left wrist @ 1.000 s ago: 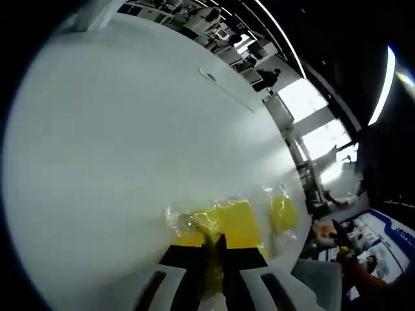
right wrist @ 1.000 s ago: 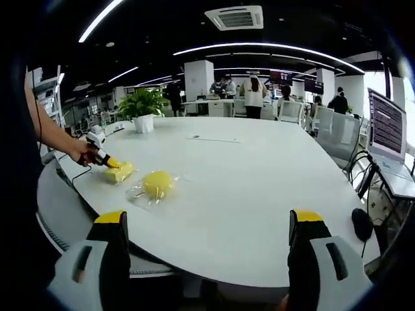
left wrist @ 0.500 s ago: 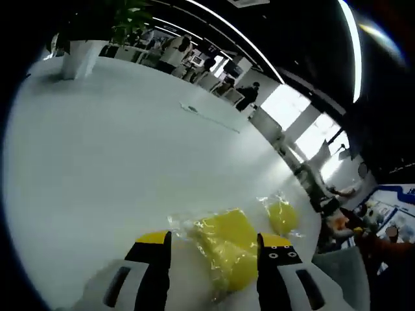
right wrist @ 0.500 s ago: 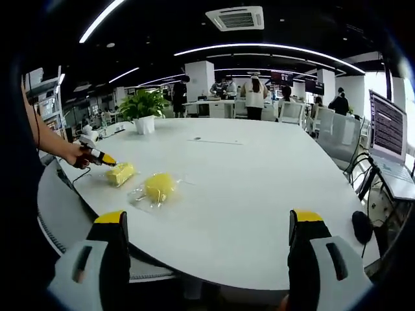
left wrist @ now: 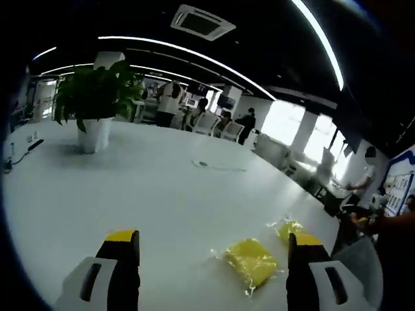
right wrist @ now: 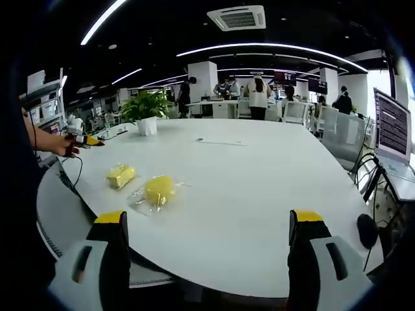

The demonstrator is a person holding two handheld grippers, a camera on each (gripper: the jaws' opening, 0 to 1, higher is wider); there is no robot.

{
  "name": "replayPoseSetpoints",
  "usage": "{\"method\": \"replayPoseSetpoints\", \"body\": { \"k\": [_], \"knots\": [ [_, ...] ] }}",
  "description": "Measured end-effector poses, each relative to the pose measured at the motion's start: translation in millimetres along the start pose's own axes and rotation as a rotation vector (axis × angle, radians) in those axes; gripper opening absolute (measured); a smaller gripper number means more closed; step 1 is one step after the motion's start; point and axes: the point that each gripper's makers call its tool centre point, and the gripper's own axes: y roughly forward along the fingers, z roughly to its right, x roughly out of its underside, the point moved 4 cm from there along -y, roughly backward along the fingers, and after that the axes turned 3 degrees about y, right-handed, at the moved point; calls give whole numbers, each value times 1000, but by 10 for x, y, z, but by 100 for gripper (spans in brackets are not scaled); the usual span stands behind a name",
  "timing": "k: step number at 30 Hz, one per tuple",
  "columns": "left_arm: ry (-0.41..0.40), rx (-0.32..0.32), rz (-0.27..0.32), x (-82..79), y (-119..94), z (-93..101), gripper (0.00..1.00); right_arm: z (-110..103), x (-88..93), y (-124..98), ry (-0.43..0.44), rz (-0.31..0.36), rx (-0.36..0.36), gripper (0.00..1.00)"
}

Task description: Compare the silicone blocks by pressing each to a similar depth, holding the contact briefly, and releasing to observe deformation and rebound differences across the visible hardness samples.

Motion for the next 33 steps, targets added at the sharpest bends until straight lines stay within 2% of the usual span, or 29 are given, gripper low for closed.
{"method": "replayPoseSetpoints", "body": {
  "k": [2,4,8,10,12,18,22,25,27,30,32,33],
  "knots": [
    [67,-13,-58,69,-82,23,100,13,0,32,2,-6,-4,97],
    [95,2,-36,55,-139,95,100,22,-5,58,1,-5,-9,97],
    [138,-15,-26,90,-275,231,100,80,19,124,12,-21,-27,97],
    [130,-14,-19,102,-343,292,100,111,3,146,16,-21,-33,97],
    [113,-3,20,118,-460,364,100,145,-45,152,19,-11,-33,97],
    [76,-33,35,235,-619,411,100,176,-81,126,23,-7,-47,97],
    [51,-39,43,284,-599,381,100,202,-63,167,-16,-25,-59,97],
    [52,-39,48,258,-594,372,100,217,-86,179,-22,-21,-64,97],
    [15,1,53,213,-538,434,100,230,-78,186,-23,-19,-68,97],
    [5,75,65,95,-408,581,100,222,-43,174,-17,-37,-86,97],
    [-48,131,12,55,-257,689,100,187,-31,140,-18,-51,-107,97],
    [-47,163,3,6,-160,771,100,177,-25,129,-20,-54,-116,97]
  ]
}}
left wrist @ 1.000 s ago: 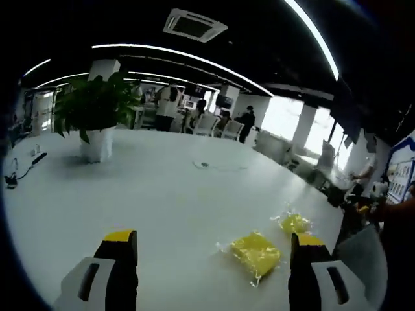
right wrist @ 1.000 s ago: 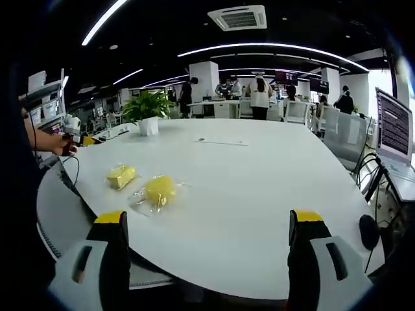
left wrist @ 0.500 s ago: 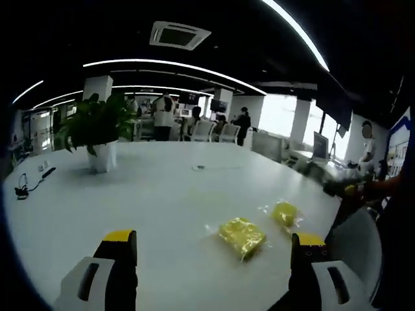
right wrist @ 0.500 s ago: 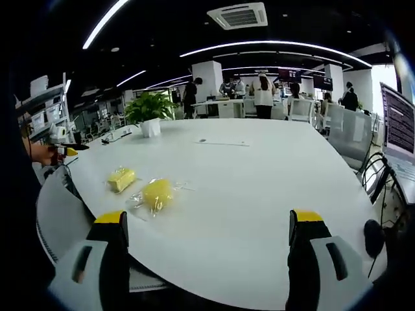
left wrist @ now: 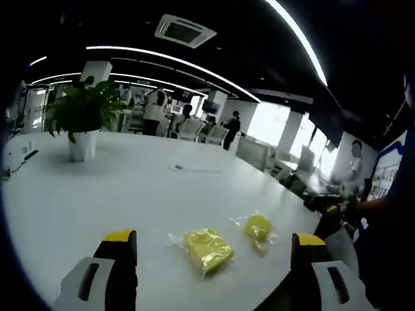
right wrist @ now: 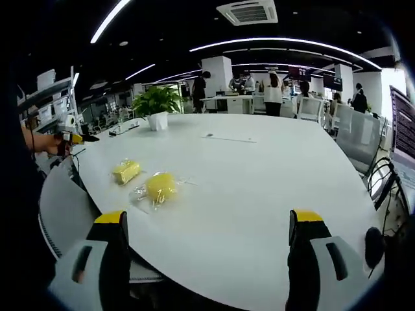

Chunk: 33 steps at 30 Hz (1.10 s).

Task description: Compare the silicone blocks by pressing each to a similar depth, holding the contact briefly, and releasing to observe deformation and rebound differences across the visible hardness samples.

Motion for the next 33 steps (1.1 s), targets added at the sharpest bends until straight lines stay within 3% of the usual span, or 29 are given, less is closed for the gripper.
{"method": "replayPoseSetpoints", "body": {
  "k": [5,11,13,14,16,17,19,22,26,28,33],
  "knots": [
    [-5,121,-46,-78,470,416,100,45,24,-29,4,14,-6,97],
    [-66,181,-149,66,955,709,100,70,17,-20,14,33,-5,97],
    [-85,195,-154,119,1103,748,100,73,18,-17,17,39,-6,97],
    [-161,216,-141,136,1199,778,99,71,17,-13,20,41,-6,97],
    [-236,240,-81,94,1323,797,96,65,22,-3,23,44,-7,97],
    [-304,231,-109,132,1405,763,97,55,24,6,23,44,-8,97],
    [-360,226,-96,124,1539,744,100,22,9,7,24,46,-11,97],
    [-411,223,-176,209,1656,750,98,1,1,12,14,44,-12,97],
    [-439,235,-219,244,1864,836,99,-28,-12,9,-4,37,-10,97],
    [-498,238,-292,357,1944,863,99,-32,-20,11,-1,39,-7,97],
    [-517,244,-328,531,2137,848,95,-38,-27,35,1,30,-3,97]
  ]
}}
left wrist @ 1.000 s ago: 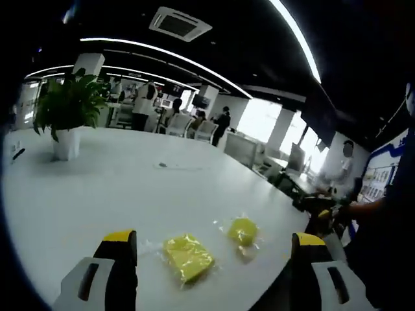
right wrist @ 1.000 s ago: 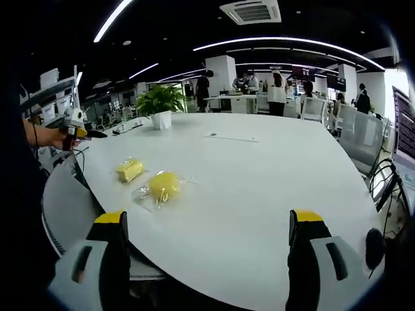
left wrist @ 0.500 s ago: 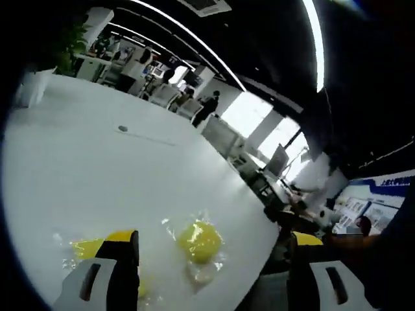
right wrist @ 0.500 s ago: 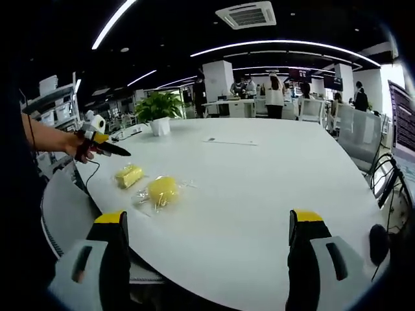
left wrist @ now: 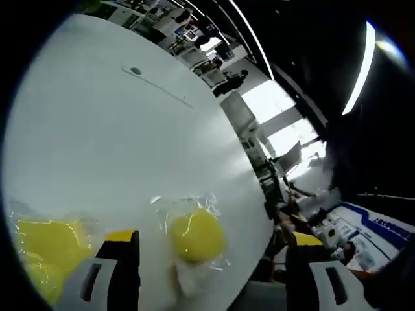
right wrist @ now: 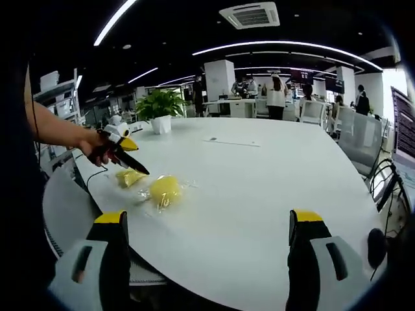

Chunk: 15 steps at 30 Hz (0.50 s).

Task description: Compare the silicone blocks by pressing each to a similar depth, holding the contact briefly, and releasing to observe deformation and rebound differences across the visible hardness samples.

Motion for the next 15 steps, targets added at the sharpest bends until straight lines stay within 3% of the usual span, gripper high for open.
{"method": "replayPoseSetpoints", "body": {
  "k": [6,9,13,15],
  "knots": [
    [-96,13,-45,60,129,-107,86,-13,-30,15,4,-2,5,97],
    [-87,-2,-70,98,162,-132,82,-17,-20,16,9,-4,8,97],
    [-106,-18,-83,98,205,-213,70,-24,16,19,15,-12,7,97],
    [-78,-38,-111,122,227,-227,65,-29,39,21,19,-20,6,97]
  ]
}}
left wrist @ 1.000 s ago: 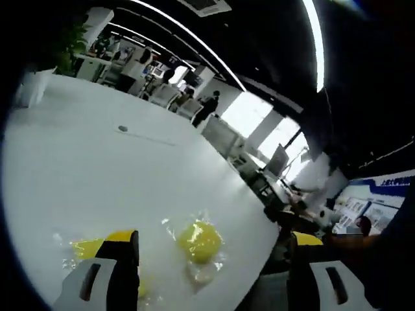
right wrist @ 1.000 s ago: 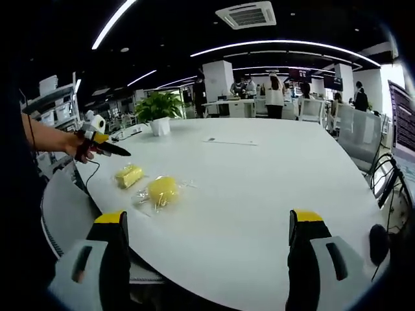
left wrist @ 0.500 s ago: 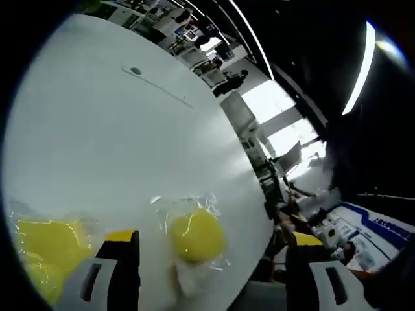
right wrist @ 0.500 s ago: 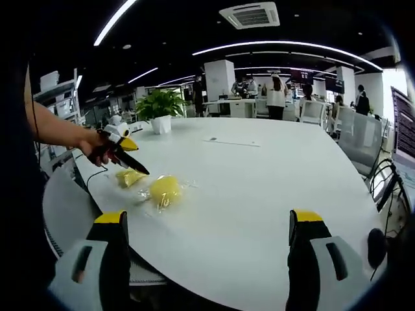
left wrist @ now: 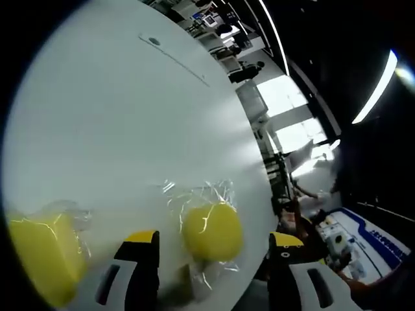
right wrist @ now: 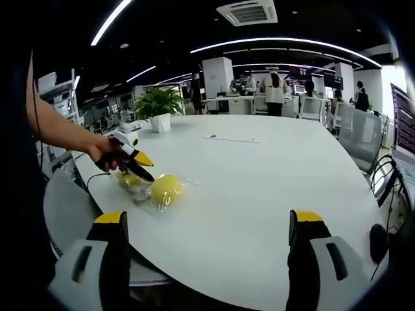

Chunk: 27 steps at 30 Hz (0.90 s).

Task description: Compare the silicone blocks by pressing each to a similar depth, holding the contact briefly, and releasing to observe deformation and rebound differences across the visible hardness samples.

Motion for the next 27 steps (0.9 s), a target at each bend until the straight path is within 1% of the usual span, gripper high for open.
{"method": "replayPoseSetpoints", "body": {
  "k": [2,3,5,9,10,11,12,13,15,16,18,21,22,23,27],
  "knots": [
    [-5,-7,-21,35,32,7,61,2,18,-1,2,-5,0,97],
    [-25,-2,-30,50,43,18,59,6,25,-3,3,-8,0,97],
    [-49,-2,-27,64,70,21,56,9,31,-6,2,-12,-1,97],
    [-97,-40,-39,79,107,-50,44,24,25,-11,-1,-11,-2,97],
    [-103,-41,-34,72,115,-52,43,24,24,-18,-2,-14,-1,97],
    [-127,-35,-26,74,131,-24,43,27,23,-22,-1,-15,0,97],
    [-133,-24,-16,65,145,-2,44,22,18,-27,-2,-14,1,97],
    [-130,-32,-17,69,157,3,43,23,17,-32,-3,-17,2,97],
    [-90,-89,-32,81,150,-58,35,39,27,-42,-5,-20,4,97],
    [-73,-99,-35,91,157,-69,32,45,29,-47,-4,-19,6,97],
    [-85,-96,-27,94,161,-76,29,57,42,-53,-1,-22,8,97],
    [-98,-87,-18,85,182,-54,29,61,57,-72,-4,-28,10,97],
    [-76,-96,-18,88,191,-39,29,61,59,-79,-1,-29,11,97],
    [-71,-101,-22,89,198,-43,29,63,62,-89,1,-27,14,97],
    [-68,-116,-24,109,232,-39,25,72,93,-100,3,-31,19,97]
  ]
}}
